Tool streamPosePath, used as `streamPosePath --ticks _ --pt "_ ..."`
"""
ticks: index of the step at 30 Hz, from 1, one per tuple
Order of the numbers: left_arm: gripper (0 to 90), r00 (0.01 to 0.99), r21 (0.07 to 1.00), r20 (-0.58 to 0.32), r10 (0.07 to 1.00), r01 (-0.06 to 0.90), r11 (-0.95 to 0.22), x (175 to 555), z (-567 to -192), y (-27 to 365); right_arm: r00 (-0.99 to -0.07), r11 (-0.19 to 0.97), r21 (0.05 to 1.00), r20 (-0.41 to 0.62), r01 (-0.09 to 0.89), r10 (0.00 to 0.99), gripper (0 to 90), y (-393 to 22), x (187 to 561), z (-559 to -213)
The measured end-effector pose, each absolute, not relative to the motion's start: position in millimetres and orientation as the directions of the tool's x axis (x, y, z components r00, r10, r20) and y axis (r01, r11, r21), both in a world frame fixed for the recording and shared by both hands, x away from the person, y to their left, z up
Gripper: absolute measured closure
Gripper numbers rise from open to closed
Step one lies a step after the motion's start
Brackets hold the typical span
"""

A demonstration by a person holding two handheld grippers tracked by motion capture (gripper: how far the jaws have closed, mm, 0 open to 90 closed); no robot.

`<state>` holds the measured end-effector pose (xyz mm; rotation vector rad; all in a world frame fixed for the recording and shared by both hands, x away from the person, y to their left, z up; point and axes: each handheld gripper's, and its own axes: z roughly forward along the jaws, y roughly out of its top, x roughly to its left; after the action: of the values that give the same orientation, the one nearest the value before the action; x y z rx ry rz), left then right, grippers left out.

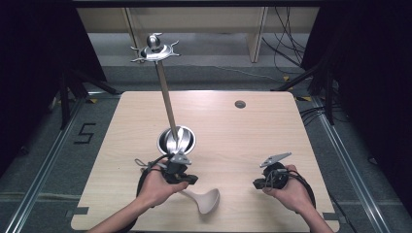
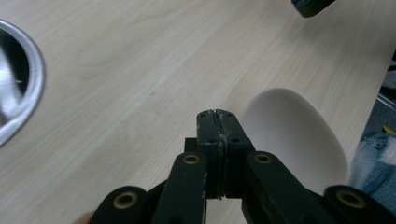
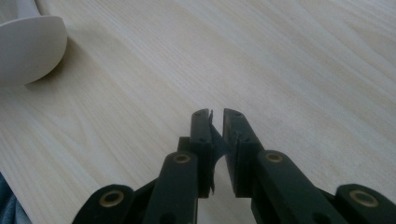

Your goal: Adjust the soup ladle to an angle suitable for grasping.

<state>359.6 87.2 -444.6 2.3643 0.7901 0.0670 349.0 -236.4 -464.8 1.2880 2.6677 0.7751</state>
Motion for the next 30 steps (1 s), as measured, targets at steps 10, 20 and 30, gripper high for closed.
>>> streamPosePath --ticks 10,20,30 --pt "89.1 0.818 0.574 -0.207 0.537 0.546 -0.610 375.8 -464.2 42.7 -0.667 0.530 0.496 0.143 0.688 0.731 81.0 -239.1 349.8 -468.0" --pt "89.2 0.853 0.561 -0.261 0.452 0.515 -0.649 383.1 -471.1 12.4 -0.670 0.537 0.487 0.144 0.689 0.729 79.8 -239.0 349.0 -469.0" --pt "89.1 0.860 0.450 -0.316 0.400 0.507 -0.735 379.3 -469.5 2.0 -0.669 0.536 0.486 0.147 0.691 0.729 78.7 -239.8 348.8 -469.8"
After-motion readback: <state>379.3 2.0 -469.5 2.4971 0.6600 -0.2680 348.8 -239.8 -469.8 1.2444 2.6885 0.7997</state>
